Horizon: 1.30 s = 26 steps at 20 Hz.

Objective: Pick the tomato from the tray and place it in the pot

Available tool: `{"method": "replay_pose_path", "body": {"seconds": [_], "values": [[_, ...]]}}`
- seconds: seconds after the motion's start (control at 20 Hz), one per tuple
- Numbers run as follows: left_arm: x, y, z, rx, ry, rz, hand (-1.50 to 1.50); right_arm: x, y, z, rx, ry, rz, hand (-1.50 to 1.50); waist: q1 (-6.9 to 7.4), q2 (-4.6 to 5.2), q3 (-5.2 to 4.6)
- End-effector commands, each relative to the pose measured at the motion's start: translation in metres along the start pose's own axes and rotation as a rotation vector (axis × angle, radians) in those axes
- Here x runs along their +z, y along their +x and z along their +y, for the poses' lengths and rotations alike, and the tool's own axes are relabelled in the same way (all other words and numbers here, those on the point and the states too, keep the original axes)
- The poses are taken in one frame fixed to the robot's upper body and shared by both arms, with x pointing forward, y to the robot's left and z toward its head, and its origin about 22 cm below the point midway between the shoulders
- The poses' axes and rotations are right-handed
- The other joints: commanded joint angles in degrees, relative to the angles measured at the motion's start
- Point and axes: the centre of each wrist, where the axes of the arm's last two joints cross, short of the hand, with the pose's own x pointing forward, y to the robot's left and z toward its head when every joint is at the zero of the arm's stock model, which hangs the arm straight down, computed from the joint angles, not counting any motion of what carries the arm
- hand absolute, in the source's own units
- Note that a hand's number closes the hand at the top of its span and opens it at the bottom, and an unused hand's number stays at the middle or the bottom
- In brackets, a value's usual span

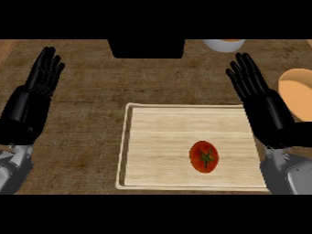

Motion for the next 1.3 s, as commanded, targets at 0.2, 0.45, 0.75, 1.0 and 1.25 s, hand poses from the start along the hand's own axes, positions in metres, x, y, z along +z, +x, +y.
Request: {"method": "replay_pose_path", "body": {"seconds": [0.2,0.45,0.75,1.0,1.25], "values": [[-0.008,-0.002,0.007,0.047,0.084,-0.001,0.00,-0.042,0.072,0.023,-0.033,0.722,-0.302,1.50,2.78,0.99,-0.12],[-0.001,-0.017,0.014,0.095,0.117,0.059,0.00,-0.046,0.092,-0.063,0.388,0.699,-0.420,-1.50,1.41,1.69,-0.02],[-0.003,-0.019,0.015,0.107,0.114,0.056,0.00,-0.043,0.089,-0.089,0.427,0.917,-0.613,-1.50,1.59,1.56,0.13],[-0.006,-0.031,0.016,0.106,0.130,0.063,0.00,-0.038,0.095,-0.095,0.672,1.019,-0.619,-1.50,0.18,1.07,-0.12],[-0.010,-0.037,0.006,0.096,0.138,0.079,0.00,-0.035,0.089,-0.073,0.924,1.153,-0.572,-1.50,-0.12,0.62,-0.25]]}}
